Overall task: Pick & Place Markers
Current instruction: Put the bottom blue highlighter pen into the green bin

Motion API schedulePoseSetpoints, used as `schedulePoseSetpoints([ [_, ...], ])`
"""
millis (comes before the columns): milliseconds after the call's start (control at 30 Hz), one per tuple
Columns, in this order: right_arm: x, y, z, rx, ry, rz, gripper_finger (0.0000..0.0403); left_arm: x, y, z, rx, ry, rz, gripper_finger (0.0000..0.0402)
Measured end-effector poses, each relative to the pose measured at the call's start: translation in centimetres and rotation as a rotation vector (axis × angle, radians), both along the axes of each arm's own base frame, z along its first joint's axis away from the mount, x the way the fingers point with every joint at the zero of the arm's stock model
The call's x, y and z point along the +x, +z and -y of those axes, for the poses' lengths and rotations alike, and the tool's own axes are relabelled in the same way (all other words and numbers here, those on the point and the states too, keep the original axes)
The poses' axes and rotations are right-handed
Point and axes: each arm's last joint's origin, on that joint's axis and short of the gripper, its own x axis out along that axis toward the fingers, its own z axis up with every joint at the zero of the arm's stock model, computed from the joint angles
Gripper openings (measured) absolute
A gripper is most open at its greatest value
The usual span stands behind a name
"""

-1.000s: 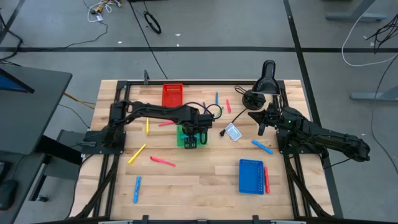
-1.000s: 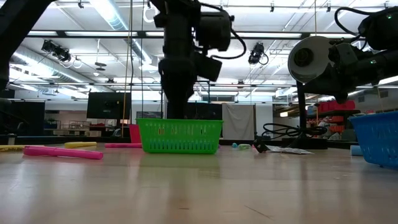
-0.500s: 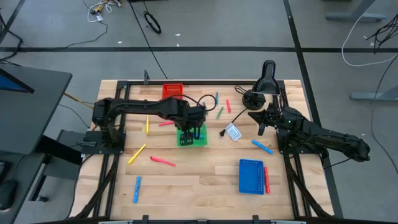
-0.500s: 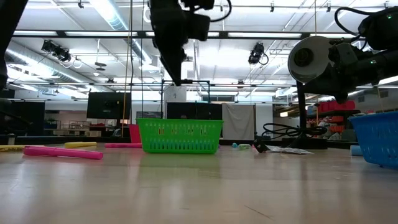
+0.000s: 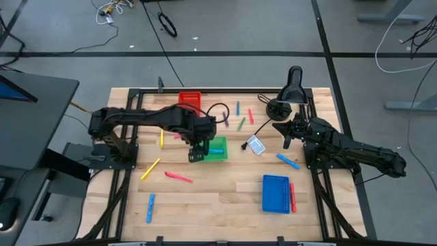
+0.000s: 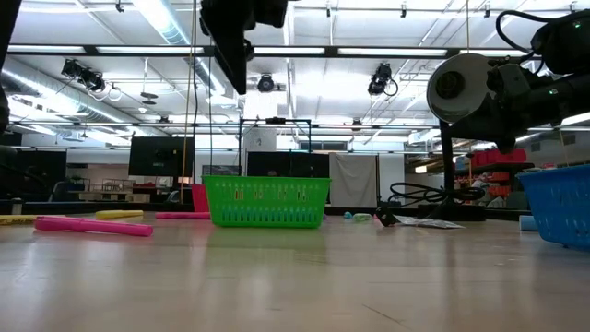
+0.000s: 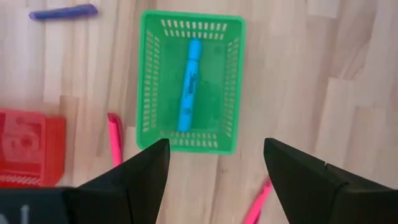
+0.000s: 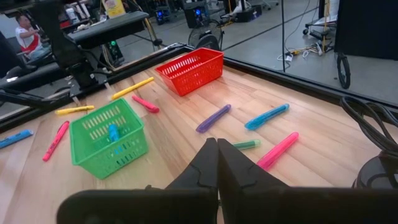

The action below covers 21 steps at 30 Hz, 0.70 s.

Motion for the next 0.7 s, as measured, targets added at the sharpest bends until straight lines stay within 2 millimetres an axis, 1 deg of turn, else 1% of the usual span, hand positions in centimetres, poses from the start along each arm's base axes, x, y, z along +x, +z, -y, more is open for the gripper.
schedulePoseSetpoints([
  [133,0.0,0.0,0.0,0.0,0.0,0.0,0.0,-0.5,0.3,0.5,-0.001,-0.015,-0.02,0.0268],
  [433,0.0,0.0,0.0,0.0,0.0,0.0,0.0,-0.6,0.3,1.2,-0.022,-0.04,-0.022,0.0268],
  [533,0.0,0.0,0.0,0.0,0.0,0.0,0.0,-0.8,0.3,1.9,-0.037,-0.103,-0.042,0.0268],
  [700,0.0,0.0,0.0,0.0,0.0,0.0,0.0,-1.1,0.2,4.1,-0.016,-0.243,-0.055,0.0268],
])
